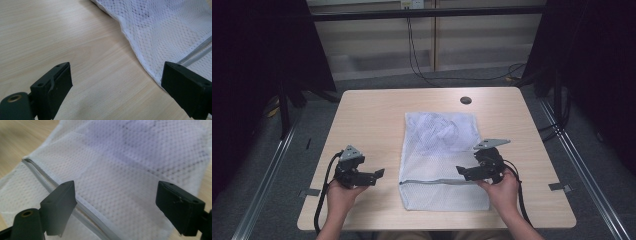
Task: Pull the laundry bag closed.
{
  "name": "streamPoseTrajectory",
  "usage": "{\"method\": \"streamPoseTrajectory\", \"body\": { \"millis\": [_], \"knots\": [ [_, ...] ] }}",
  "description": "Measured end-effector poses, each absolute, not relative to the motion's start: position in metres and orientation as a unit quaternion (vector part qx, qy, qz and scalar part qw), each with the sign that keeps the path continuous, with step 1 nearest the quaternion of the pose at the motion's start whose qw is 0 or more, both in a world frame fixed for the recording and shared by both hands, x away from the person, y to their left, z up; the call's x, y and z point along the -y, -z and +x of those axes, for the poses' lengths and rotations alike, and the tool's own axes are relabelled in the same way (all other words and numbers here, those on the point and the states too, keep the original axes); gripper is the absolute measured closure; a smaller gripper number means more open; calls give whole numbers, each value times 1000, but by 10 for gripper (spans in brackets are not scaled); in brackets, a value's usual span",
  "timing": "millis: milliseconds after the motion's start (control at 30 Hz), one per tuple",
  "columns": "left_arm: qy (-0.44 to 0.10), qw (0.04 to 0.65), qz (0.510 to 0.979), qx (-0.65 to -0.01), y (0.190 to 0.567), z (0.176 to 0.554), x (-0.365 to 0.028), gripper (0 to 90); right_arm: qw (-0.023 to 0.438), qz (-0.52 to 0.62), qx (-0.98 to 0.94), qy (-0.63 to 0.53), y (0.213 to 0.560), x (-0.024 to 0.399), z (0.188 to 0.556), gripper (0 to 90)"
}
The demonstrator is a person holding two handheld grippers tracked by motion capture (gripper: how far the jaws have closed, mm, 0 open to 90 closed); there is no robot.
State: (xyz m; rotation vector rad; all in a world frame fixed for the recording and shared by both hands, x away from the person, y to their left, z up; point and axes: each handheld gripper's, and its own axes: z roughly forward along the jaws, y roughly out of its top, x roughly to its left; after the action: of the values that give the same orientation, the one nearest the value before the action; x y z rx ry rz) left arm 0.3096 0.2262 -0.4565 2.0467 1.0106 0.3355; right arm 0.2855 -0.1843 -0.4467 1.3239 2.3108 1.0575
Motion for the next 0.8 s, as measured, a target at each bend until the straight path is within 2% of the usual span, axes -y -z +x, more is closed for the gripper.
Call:
{"method": "streamPoseTrajectory", "body": {
  "millis": [133, 400, 800],
  "knots": [
    [-132, 408, 809, -402, 455, 310, -228, 100, 112, 455, -799, -378, 447, 168, 289, 224],
    [-126, 409, 810, -402, 455, 309, -229, 101, 80, 459, -800, -378, 449, 149, 294, 256],
    [-121, 412, 810, -400, 453, 309, -231, 103, 55, 459, -802, -378, 451, 127, 299, 262]
  ]
}}
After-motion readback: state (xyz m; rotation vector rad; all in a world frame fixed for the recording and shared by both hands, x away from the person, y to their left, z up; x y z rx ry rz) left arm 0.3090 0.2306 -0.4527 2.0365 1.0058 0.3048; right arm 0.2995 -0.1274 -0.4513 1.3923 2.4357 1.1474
